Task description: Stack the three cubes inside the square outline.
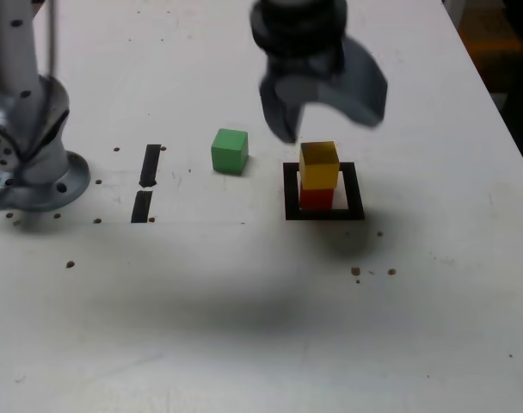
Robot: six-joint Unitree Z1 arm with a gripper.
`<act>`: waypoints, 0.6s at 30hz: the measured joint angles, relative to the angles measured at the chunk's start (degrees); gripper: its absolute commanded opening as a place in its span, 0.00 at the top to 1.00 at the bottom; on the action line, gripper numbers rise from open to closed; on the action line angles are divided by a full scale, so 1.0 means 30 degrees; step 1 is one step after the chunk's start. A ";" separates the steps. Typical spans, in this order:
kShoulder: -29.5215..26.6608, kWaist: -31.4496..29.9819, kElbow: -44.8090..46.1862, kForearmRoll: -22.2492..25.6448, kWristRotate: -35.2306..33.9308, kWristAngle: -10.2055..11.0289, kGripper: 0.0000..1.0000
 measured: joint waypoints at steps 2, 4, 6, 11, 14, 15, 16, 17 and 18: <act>-0.1038 -0.0041 0.0258 0.0454 -0.0092 0.0087 0.00; -0.2357 -0.0089 0.1394 0.1372 -0.0464 0.0257 0.00; -0.3453 0.0054 0.2765 0.2203 -0.0868 0.0355 0.00; -0.6063 0.0877 0.5533 0.2500 -0.1318 0.0626 0.02; -0.6864 0.1134 0.6316 0.2280 -0.1148 0.0974 0.04; -0.6648 0.1192 0.6487 0.2217 -0.1073 0.1080 0.05; -0.6193 0.1234 0.6680 0.2135 -0.1013 0.1174 0.06; -0.5583 0.1298 0.6939 0.1920 -0.0921 0.1282 0.07; -0.5175 0.1441 0.7105 0.1554 -0.0778 0.1392 0.07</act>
